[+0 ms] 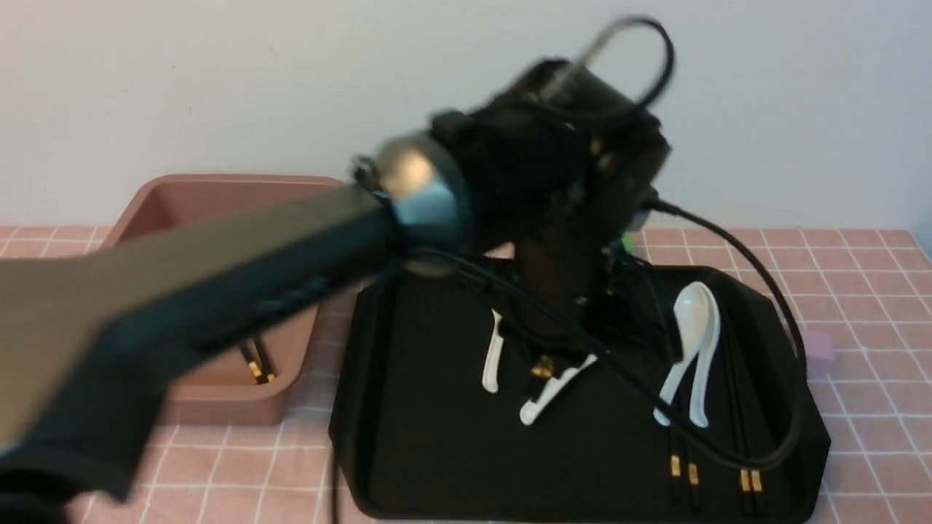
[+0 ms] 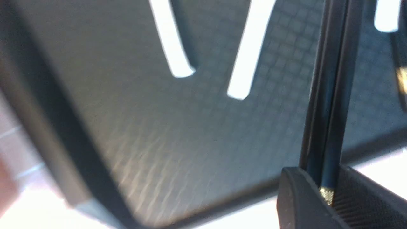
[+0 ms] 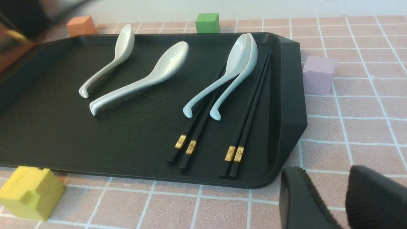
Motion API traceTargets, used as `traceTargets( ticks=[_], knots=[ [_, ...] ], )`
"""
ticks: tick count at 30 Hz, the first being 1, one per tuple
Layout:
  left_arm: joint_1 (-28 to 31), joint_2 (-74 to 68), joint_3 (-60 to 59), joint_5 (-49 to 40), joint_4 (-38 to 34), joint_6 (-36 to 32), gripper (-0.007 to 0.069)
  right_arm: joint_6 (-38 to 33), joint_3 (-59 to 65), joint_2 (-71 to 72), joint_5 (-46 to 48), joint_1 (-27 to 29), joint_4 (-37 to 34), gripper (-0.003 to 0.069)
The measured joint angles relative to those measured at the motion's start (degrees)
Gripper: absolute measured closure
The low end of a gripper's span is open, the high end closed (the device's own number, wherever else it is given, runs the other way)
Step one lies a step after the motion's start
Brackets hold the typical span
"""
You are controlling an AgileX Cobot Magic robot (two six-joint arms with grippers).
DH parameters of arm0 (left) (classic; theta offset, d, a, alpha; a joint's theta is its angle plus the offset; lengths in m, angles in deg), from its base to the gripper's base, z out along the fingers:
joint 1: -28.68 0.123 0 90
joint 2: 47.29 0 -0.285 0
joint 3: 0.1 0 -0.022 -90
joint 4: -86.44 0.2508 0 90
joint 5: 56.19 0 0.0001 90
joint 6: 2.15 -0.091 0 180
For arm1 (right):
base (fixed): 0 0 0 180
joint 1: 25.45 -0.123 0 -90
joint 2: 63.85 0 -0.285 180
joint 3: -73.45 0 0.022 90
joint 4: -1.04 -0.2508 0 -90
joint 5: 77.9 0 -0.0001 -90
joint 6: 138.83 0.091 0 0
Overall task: On pink tablecloth take chopsticks from black tray and put them in box.
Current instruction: 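Place the chopsticks into the pink bin with the left gripper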
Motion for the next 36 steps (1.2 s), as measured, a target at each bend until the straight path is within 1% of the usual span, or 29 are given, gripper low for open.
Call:
traceTargets(
  ticks=[3, 4, 5, 7, 9, 13, 14, 15, 18, 22, 27, 31, 32, 34, 35, 36],
  knots=[
    [2.70, 8.42, -9.08, 2.45, -0.41, -0.05, 0.0498, 0.00, 0.00, 0.00, 0.00, 0.00, 0.00, 0.0419],
    [3.37, 9.56, -10.46, 2.93, -0.41, -0.05, 0.0498, 0.00, 0.00, 0.00, 0.00, 0.00, 0.00, 0.0419],
    [7.30, 13.92, -16.16, 4.77, -0.42, -0.05, 0.0498, 0.00, 0.00, 0.00, 0.00, 0.00, 0.00, 0.0419],
    [11.84, 17.74, -21.86, 6.85, -0.36, 0.00, 0.0498, 0.00, 0.00, 0.00, 0.00, 0.00, 0.00, 0.0419],
    [18.70, 21.63, -29.14, 10.12, 0.21, 0.00, 0.0498, 0.00, 0.00, 0.00, 0.00, 0.00, 0.00, 0.0419],
    [28.71, 22.50, -34.98, 14.59, 0.19, -0.11, 0.0498, 0.00, 0.00, 0.00, 0.00, 0.00, 0.00, 0.0419],
    [29.11, 22.41, -35.09, 14.82, 0.19, -0.08, 0.0498, 0.00, 0.00, 0.00, 0.00, 0.00, 0.00, 0.0419],
    [32.12, 21.62, -35.41, 16.68, 0.04, -0.67, 0.0498, 0.00, 0.00, 0.00, 0.00, 0.00, 0.00, 0.0419],
    [35.37, 19.78, -35.41, 20.00, 0.00, -1.20, 0.0498, 0.00, 0.00, 0.00, 0.00, 0.00, 0.00, 0.0419],
    [37.88, 16.46, -35.41, 21.26, -0.21, -1.20, 0.0498, 0.00, 0.00, 0.00, 0.00, 0.00, 0.00, 0.0419],
    [38.15, 13.26, -35.00, 23.24, -0.14, -1.20, 0.0491, 0.00, 0.00, 0.00, 0.00, 0.00, 0.00, 0.0419],
    [38.15, 12.54, -34.48, 25.31, -0.42, -0.57, 0.0427, 0.00, 0.00, 0.00, 0.00, 0.00, 0.00, 0.0419],
    [38.15, 12.50, -34.33, 25.81, -0.42, -0.28, 0.0401, 0.00, 0.00, 0.00, 0.00, 0.00, 0.00, 0.0419],
    [38.15, 12.49, -34.23, 25.57, -0.42, 0.27, 0.0349, 0.00, 0.00, 0.00, 0.00, 0.00, 0.00, 0.0419],
    [38.15, 12.49, -34.23, 25.57, -0.44, 0.27, 0.0345, 0.00, 0.00, 0.00, 0.00, 0.00, 0.00, 0.0419],
    [38.15, 12.49, -34.20, 24.85, -0.44, 0.27, 0.0322, 0.00, 0.00, 0.00, 0.00, 0.00, 0.00, 0.0419]
  ],
)
